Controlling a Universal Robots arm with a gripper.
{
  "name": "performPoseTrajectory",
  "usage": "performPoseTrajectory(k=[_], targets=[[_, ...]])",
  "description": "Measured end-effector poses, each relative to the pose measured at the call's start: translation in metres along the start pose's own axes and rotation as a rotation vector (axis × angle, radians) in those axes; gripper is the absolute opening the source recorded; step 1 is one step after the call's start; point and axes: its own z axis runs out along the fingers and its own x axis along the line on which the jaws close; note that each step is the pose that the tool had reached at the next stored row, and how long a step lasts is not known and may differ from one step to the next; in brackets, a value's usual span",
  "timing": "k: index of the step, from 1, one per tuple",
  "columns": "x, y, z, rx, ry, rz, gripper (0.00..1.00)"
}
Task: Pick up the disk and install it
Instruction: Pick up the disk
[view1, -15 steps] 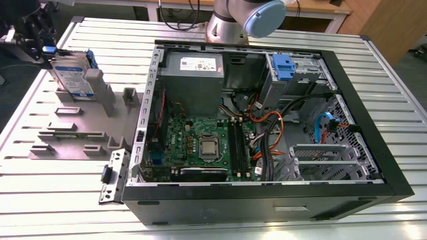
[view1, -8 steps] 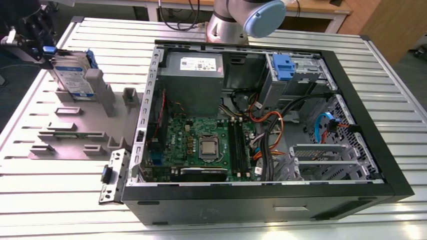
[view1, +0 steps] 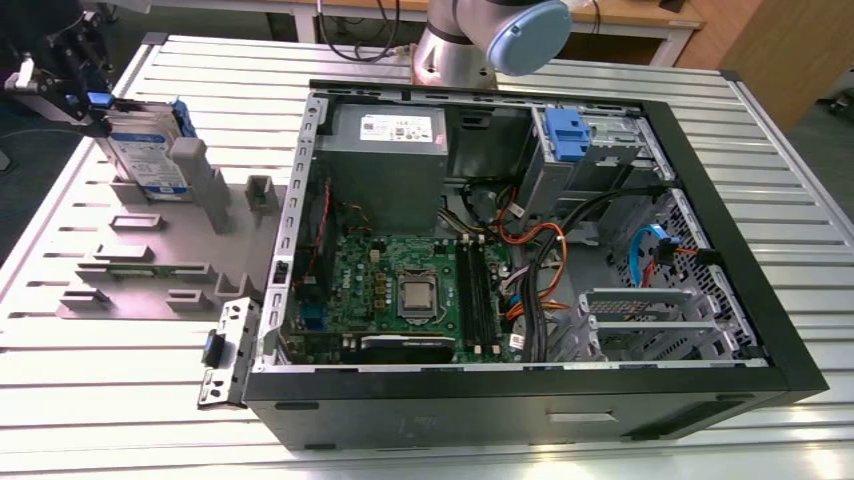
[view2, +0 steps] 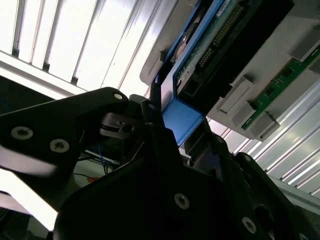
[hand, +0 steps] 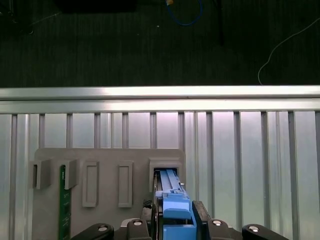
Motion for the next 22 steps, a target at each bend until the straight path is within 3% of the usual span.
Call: performPoseTrajectory(k=[22], targets=[[0.0006,-0.0001,0.0041,0.0001,0.0011,0.0,0.44]])
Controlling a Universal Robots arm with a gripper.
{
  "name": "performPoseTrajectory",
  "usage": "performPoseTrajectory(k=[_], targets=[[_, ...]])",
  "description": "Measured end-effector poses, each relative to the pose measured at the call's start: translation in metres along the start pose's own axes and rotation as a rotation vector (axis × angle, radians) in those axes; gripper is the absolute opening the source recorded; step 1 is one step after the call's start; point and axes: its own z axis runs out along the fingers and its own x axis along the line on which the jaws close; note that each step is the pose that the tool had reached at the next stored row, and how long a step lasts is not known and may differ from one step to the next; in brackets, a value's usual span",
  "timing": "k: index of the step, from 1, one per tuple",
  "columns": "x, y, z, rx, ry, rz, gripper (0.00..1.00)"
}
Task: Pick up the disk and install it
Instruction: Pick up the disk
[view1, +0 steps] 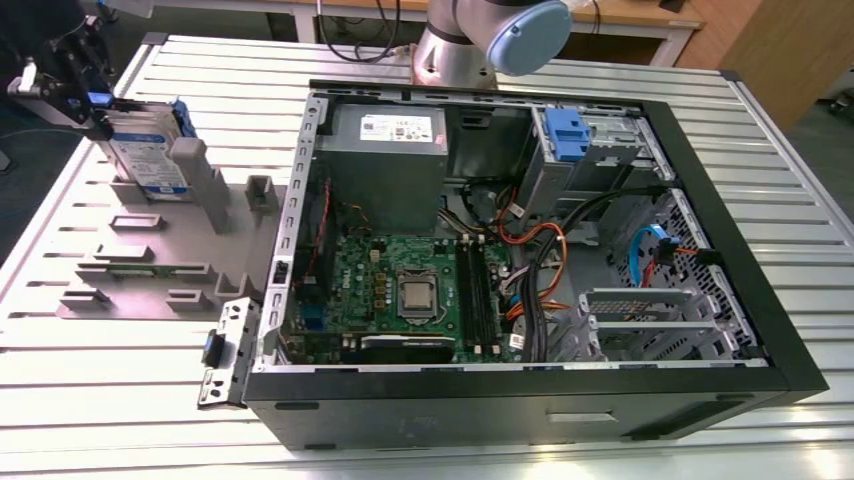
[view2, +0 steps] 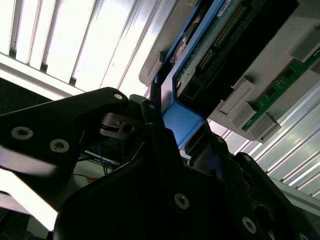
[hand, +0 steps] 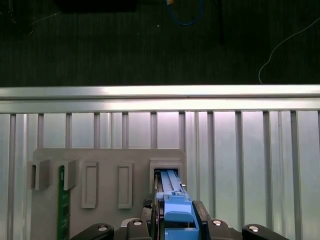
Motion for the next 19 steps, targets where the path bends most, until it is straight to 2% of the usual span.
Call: performPoseTrajectory(k=[10,12,13,19], targets=[[0.0006,0.0,0.0,0.0,0.0,0.0,0.44],[0.0007,-0.0001,0.0,-0.0001,0.0001,0.0,0.42],[0.0007,0.0,0.0,-0.0001,0.0,0.0,0.37],[0.0007,-0.0001,0.0001,0.0001,0.0,0.0,0.37]])
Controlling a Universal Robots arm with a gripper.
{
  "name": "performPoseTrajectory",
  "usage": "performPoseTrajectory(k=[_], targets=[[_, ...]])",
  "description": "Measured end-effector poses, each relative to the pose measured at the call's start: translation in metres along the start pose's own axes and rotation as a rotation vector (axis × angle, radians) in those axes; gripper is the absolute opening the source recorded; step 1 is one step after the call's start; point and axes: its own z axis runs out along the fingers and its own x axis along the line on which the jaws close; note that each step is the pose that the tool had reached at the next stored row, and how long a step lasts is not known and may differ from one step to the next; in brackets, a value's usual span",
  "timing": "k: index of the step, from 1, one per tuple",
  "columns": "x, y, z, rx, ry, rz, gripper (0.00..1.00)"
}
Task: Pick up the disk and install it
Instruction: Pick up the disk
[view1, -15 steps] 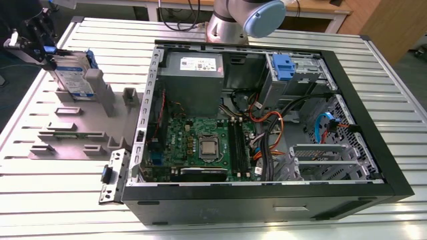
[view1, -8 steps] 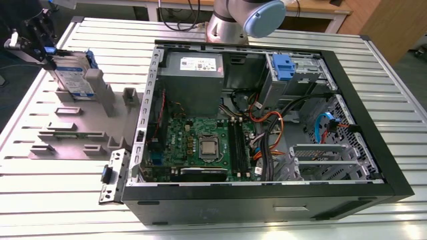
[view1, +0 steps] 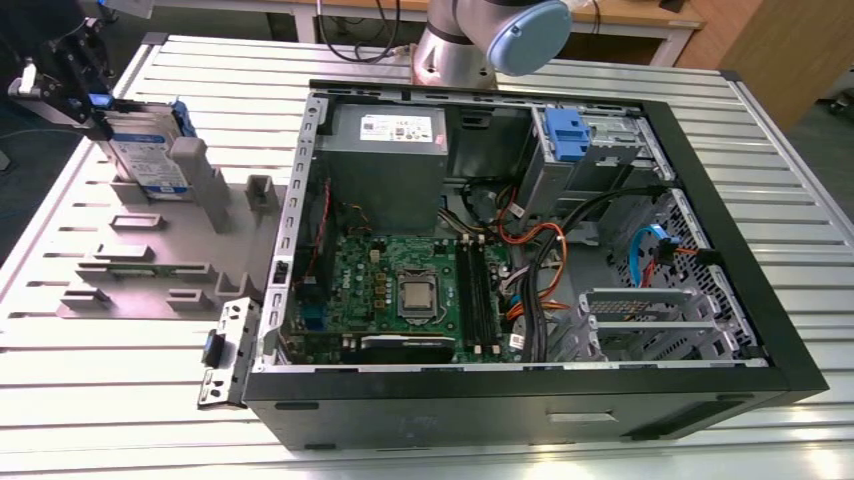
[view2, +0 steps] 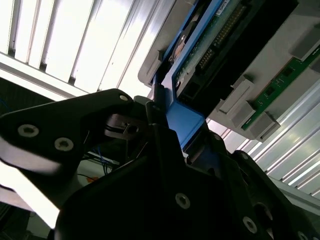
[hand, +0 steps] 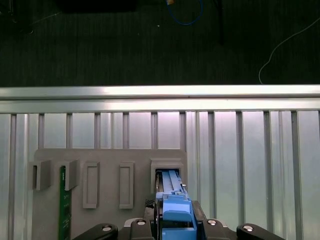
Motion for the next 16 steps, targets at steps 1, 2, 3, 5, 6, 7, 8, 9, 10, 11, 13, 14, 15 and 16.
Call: performPoseTrajectory(k=[1,2,3,5,6,7,8,9,10,11,13,14,15,16], targets=[[0.0,0.0,0.0,-0.0001,0.0,0.0,0.37],[0.0,0.0,0.0,0.0,0.0,0.0,0.37],[0.0,0.0,0.0,-0.0001,0.0001,0.0,0.37],[0.0001,0.0,0.0,0.0,0.0,0.0,0.37],[0.0001,0.0,0.0,-0.0001,0.0,0.0,0.37],[0.0001,0.0,0.0,-0.0001,0.0,0.0,0.37],[0.0001,0.0,0.0,-0.0001,0.0,0.0,0.37],[0.0001,0.0,0.0,0.0,0.0,0.0,0.37],[0.0001,0.0001,-0.0002,0.0001,0.0,0.0,0.37],[0.0001,0.0001,-0.0007,0.0,0.0,0.0,0.37],[0.0,0.0,-0.0017,0.0,0.0,0.0,0.37],[0.0,0.0001,-0.0022,0.0001,0.0,0.0,0.37],[0.0,0.0001,-0.0028,0.0,0.0,0.0,0.37],[0.0,0.0001,-0.0035,0.0,0.0,0.0,0.37]])
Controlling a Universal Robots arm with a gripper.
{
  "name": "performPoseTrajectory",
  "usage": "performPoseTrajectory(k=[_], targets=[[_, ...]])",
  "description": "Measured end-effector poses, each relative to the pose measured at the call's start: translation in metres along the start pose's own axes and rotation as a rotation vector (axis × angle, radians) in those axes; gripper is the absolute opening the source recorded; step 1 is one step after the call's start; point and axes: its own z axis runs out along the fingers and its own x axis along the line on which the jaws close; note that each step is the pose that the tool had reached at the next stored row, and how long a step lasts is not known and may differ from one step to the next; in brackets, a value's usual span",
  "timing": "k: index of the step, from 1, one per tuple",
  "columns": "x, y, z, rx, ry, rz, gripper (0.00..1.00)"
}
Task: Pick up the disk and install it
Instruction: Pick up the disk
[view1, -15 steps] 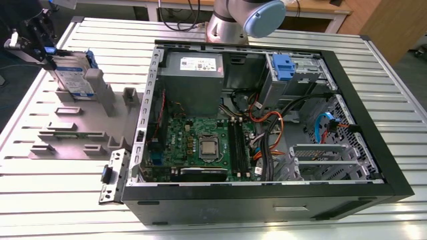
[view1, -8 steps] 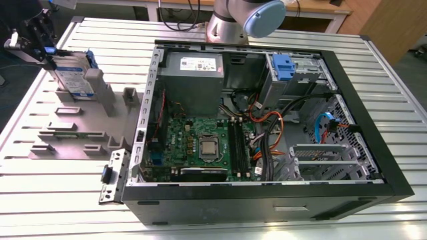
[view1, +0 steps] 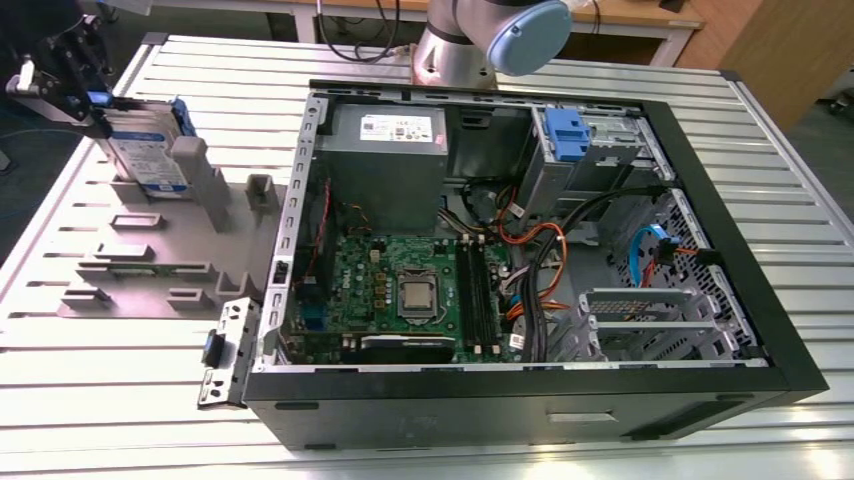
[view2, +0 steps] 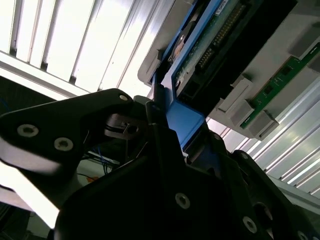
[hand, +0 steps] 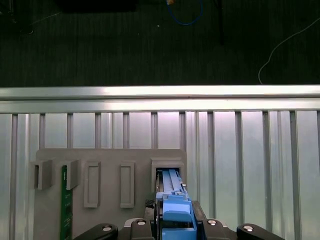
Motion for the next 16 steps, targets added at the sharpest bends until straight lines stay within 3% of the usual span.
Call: performPoseTrajectory(k=[14,16], targets=[[0.0,0.0001,-0.002,-0.0002,0.0015,0.0,0.38],[0.0,0.0,-0.0016,0.0,0.0018,0.0,0.5]])
